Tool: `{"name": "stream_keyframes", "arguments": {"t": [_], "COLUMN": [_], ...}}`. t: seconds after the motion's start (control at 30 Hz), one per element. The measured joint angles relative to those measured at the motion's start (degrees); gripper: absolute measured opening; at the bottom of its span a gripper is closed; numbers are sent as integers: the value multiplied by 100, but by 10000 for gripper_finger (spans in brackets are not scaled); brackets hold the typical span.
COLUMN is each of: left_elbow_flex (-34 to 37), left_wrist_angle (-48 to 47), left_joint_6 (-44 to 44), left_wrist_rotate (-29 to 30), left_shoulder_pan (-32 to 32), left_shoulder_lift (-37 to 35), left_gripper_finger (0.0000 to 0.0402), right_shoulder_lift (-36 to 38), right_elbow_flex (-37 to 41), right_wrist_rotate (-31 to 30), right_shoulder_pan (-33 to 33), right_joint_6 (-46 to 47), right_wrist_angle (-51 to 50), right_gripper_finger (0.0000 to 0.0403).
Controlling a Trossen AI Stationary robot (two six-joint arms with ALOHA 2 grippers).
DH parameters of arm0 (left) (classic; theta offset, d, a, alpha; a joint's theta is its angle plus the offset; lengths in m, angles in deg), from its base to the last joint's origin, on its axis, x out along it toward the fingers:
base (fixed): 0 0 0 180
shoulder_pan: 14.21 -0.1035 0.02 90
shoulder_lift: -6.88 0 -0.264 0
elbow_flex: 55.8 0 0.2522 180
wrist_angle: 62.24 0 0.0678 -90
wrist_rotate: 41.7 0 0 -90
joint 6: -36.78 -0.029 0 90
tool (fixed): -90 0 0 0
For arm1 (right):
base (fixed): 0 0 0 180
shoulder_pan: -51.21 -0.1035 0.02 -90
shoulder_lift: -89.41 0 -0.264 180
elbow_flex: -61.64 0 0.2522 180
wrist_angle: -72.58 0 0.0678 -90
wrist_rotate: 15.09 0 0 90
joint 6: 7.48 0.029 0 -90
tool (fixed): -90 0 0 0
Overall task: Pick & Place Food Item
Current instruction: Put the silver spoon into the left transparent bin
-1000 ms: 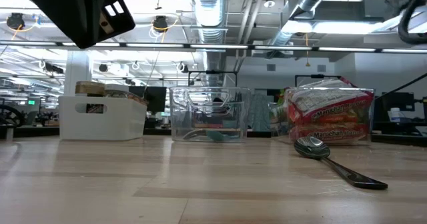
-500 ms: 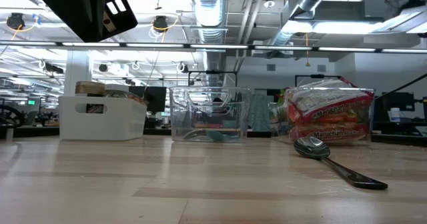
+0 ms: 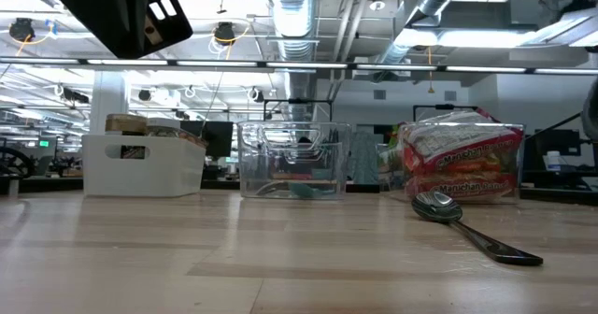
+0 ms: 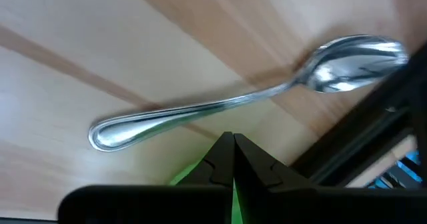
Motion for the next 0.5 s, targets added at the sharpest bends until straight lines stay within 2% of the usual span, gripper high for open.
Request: {"name": "stream_keyframes", "arguments": {"t": [0.5], "left_elbow_flex": [0], "left_wrist_angle": [92], "left_joint_6": [0], "left_wrist_rotate": [-12], "left_shoulder_pan": [0], "left_shoulder_lift": [0], "left_gripper_finger": [40], "right_shoulder_lift": [-2], "right_elbow_flex": [288], "right_wrist_rotate": [2], "right_shoulder_pan": [-20], "right_joint_6": [109], "right_wrist_angle": [278], "right_gripper_finger": [0]}}
